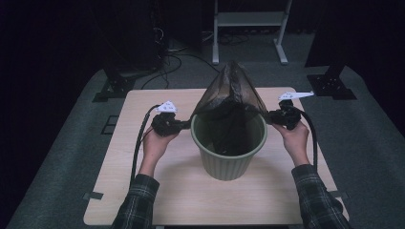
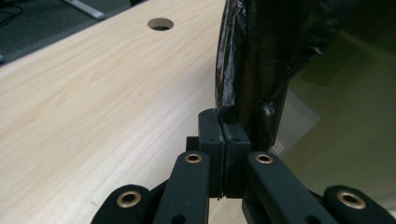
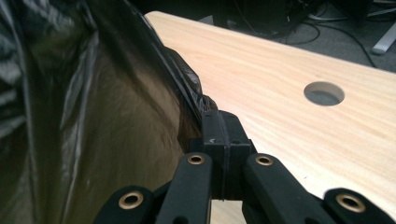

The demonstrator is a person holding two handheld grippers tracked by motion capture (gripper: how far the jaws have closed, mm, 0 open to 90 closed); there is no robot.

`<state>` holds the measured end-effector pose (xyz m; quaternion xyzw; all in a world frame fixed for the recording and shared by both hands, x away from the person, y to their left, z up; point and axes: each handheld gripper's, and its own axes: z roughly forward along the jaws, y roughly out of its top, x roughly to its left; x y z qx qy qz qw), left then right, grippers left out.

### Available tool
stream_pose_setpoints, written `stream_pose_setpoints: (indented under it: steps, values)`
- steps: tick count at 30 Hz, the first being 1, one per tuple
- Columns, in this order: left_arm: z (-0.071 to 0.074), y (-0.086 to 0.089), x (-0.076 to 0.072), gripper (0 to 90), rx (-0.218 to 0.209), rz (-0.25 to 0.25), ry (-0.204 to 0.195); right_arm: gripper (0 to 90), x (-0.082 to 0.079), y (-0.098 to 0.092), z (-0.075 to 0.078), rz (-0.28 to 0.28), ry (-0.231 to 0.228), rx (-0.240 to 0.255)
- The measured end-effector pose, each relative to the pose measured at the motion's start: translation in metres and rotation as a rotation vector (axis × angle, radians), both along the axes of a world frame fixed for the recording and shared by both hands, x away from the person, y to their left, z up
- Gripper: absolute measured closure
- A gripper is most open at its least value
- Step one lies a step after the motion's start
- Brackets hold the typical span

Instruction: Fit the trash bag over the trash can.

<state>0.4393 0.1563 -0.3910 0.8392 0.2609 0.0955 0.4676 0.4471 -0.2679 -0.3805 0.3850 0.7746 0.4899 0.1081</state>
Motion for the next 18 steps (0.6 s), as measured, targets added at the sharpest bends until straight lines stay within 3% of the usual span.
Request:
stream_pose_setpoints:
  steps: [3,5,7,12,18]
  values:
    - [0.001,0.001,0.0,84.8,0.006,0.016,-0.012,90.0,-0.001,0.001,-0.001,0.004,-0.004,-0.004]
    - [0.004,0.005,0.001,75.7,-0.005,0.027,-0.013,72.0,-0.002,0.0,0.002,-0.021,-0.032,0.001]
    - [0.009,0.011,0.001,66.7,-0.038,0.04,-0.018,66.8,-0.003,-0.004,0.008,-0.043,-0.045,0.027]
    - [0.023,0.029,-0.005,59.0,-0.098,0.059,-0.047,63.1,-0.008,-0.02,0.028,-0.083,-0.099,0.077]
    - [0.044,0.039,-0.013,55.7,-0.169,0.052,-0.092,58.9,-0.016,-0.027,0.055,-0.053,-0.152,0.183]
